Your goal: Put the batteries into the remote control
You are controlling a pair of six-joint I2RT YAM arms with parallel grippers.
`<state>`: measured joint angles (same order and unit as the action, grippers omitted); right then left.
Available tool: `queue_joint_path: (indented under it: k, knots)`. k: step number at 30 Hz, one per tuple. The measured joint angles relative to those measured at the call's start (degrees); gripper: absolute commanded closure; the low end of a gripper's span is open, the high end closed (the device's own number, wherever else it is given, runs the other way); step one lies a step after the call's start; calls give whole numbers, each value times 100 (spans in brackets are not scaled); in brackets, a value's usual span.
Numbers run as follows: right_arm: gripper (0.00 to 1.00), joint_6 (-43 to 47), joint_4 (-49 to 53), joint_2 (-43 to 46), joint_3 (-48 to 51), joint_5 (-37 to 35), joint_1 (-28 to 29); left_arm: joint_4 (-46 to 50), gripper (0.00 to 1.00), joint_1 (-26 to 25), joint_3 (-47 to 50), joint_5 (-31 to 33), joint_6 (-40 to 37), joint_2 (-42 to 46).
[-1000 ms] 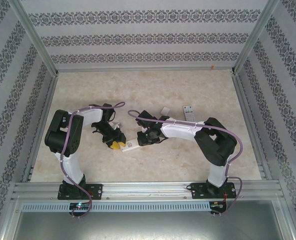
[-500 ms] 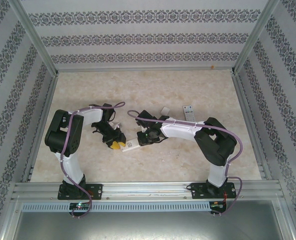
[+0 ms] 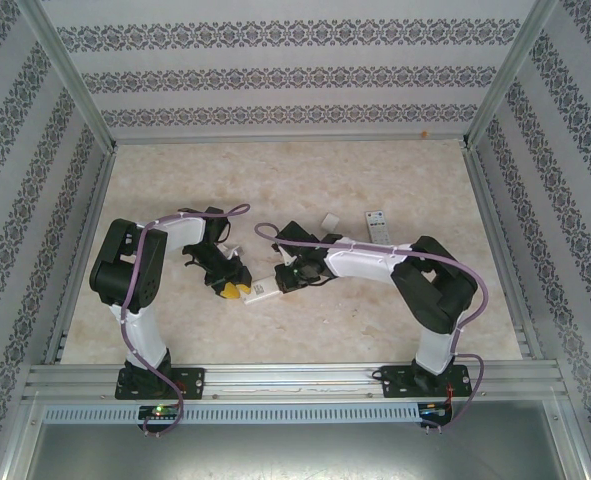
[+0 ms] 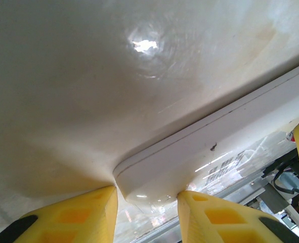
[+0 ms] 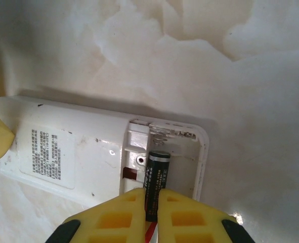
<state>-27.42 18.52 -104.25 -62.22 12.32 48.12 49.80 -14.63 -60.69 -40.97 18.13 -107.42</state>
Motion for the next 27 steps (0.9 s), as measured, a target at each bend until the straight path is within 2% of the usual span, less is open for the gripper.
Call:
queue_joint_path:
  k: [27]
  knots:
    - [91,92,-332,127,190,-70,4,22,62,0,-11,-2,-17,-22]
